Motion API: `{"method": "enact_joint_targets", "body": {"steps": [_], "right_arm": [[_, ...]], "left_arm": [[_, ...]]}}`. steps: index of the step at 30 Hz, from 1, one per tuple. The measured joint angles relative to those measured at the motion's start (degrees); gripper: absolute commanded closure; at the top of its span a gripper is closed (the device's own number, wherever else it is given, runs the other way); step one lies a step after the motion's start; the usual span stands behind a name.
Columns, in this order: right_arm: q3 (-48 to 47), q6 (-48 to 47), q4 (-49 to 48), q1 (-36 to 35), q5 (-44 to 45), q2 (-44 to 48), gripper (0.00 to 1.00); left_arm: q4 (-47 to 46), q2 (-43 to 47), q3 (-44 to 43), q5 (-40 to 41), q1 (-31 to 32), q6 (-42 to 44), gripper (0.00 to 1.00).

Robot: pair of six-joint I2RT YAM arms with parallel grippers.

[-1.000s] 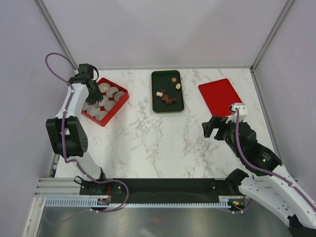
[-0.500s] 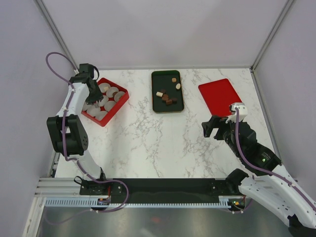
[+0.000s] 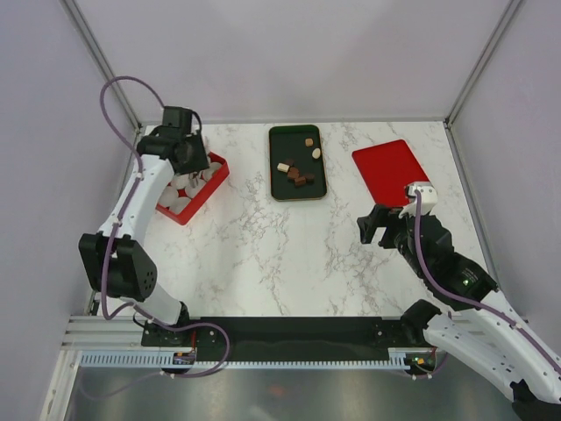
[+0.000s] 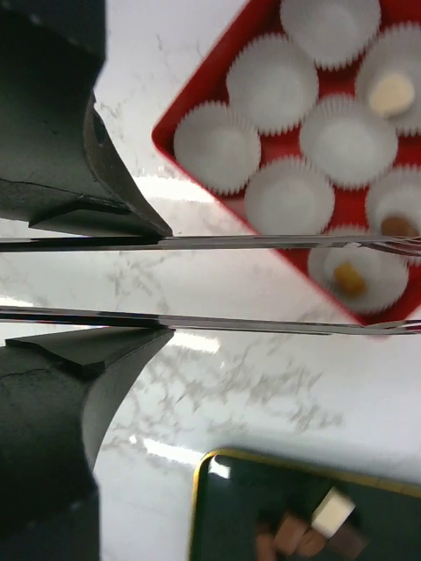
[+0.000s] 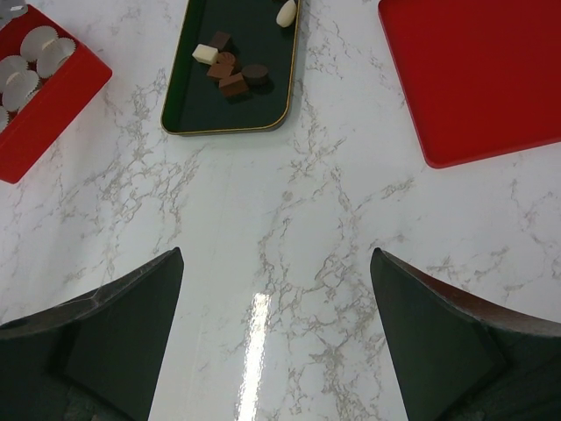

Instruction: Pack the chocolate

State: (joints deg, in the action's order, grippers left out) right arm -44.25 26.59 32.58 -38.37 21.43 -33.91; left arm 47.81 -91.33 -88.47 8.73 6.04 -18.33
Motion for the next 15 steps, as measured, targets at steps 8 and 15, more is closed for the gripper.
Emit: {"method": "enact_joint_targets", "body": {"steps": [8, 15], "right_arm": [[-0.02, 0.72, 0.04, 0.0, -0.15, -0.44, 0.04], [-0.02, 1.49, 0.07, 0.0, -0.17, -0.44, 0.04]], "left_arm": [[-1.99, 0.85, 0.85, -5.68, 17.2, 1.09, 0.51], [-5.11, -0.83, 2.36, -11.37, 24.46, 3.56, 0.51]]}}
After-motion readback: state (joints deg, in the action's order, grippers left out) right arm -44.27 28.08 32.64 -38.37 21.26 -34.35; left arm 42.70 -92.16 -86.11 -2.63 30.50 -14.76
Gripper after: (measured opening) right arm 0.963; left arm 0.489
